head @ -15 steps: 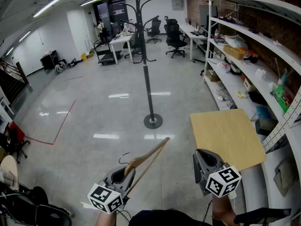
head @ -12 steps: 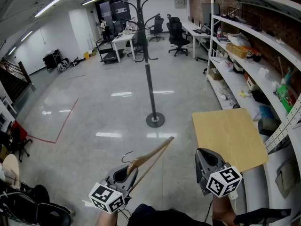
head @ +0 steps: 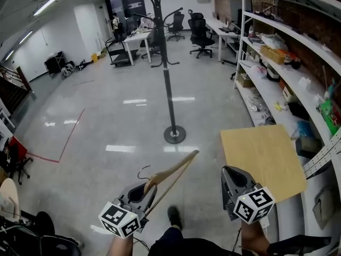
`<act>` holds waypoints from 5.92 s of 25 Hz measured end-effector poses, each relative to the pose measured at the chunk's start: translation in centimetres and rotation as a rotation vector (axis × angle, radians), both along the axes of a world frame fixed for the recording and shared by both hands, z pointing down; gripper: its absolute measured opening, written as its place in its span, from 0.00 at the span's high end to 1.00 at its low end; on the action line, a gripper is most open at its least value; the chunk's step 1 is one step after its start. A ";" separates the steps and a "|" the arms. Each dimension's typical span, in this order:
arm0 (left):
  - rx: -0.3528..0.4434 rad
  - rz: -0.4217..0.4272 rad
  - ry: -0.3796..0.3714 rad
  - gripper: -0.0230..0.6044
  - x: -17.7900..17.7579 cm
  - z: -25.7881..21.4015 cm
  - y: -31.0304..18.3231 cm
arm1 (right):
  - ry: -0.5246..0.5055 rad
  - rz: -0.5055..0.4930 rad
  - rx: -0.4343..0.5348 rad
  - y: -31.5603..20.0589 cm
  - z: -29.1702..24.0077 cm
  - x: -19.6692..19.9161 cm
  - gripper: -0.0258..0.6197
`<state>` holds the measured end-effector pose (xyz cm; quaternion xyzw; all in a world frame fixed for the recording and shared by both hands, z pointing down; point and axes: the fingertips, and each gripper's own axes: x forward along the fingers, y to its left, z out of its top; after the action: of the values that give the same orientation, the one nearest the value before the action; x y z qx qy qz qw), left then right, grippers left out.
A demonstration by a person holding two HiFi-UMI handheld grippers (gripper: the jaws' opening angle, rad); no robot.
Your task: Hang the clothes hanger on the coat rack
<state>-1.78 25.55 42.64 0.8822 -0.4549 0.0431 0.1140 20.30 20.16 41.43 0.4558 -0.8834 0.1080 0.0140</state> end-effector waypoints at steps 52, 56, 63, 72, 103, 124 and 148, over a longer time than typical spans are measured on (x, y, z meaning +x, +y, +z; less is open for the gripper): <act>0.177 0.262 -0.033 0.88 -6.4 -10.0 -66.9 | 0.047 -0.120 0.244 -62.7 -8.4 -14.2 0.95; 0.220 0.348 -0.030 0.88 -7.0 -12.2 -72.1 | 0.062 -0.038 0.298 -66.8 -11.0 -14.3 0.95; 0.229 0.424 -0.016 0.88 -8.5 -13.4 -78.9 | 0.044 0.096 0.284 -71.7 -10.9 -14.1 0.95; 0.204 0.458 -0.035 0.88 -5.4 -13.6 -83.8 | 0.038 0.068 0.241 -76.2 -10.3 -12.8 0.95; 0.220 0.532 0.003 0.88 -5.1 -11.0 -84.8 | 0.045 -0.010 0.222 -79.6 -9.0 -13.3 0.95; 0.382 0.403 -0.064 0.85 -6.5 -11.7 -85.3 | 0.057 -0.031 0.221 -78.6 -8.9 -13.4 0.95; 0.462 0.323 -0.005 0.83 -9.6 -14.5 -83.7 | 0.060 -0.045 0.218 -77.2 -8.8 -14.3 0.95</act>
<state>-11.36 -58.18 28.10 0.9457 -0.3064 -0.0419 -0.0996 5.99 -57.08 32.61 0.4376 -0.8991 -0.0030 -0.0067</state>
